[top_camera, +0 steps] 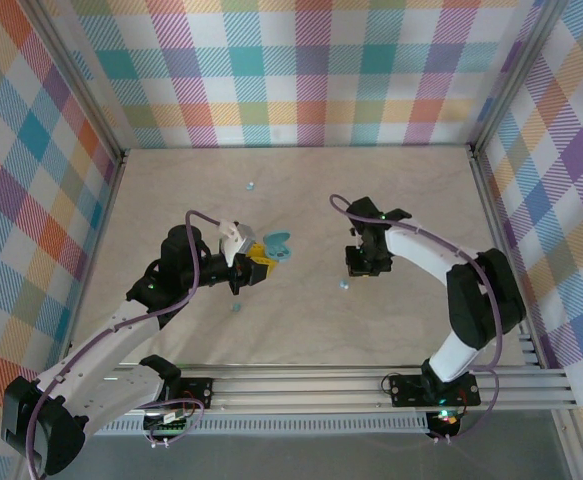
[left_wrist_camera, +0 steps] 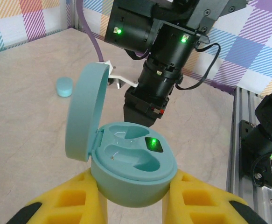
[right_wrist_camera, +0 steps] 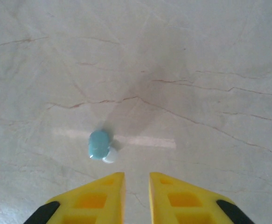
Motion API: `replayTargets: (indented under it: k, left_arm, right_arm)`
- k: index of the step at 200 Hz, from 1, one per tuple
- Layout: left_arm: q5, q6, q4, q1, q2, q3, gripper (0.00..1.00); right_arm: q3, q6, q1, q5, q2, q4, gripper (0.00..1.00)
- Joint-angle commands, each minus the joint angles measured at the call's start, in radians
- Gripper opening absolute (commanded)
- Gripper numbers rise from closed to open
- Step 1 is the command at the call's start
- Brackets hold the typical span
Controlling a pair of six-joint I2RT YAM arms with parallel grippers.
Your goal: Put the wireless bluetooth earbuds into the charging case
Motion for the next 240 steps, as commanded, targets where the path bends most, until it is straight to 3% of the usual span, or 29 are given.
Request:
replayTargets:
  k: [1,55,240]
  left_arm:
    - [-0.009,0.012,0.015,0.0,-0.009,0.0,0.13]
    - [-0.002,0.013,0.006,0.0,-0.008,0.007,0.13]
    - [-0.013,0.017,-0.001,0.0,-0.019,-0.005,0.13]
  right_arm:
    - [0.027,0.046,0.065,0.041,0.001,-0.046,0.27]
    - [0.072,0.076,0.144,0.083,0.121,-0.038,0.29]
    - [0.111,0.046,0.154,0.102,0.247,-0.03,0.27]
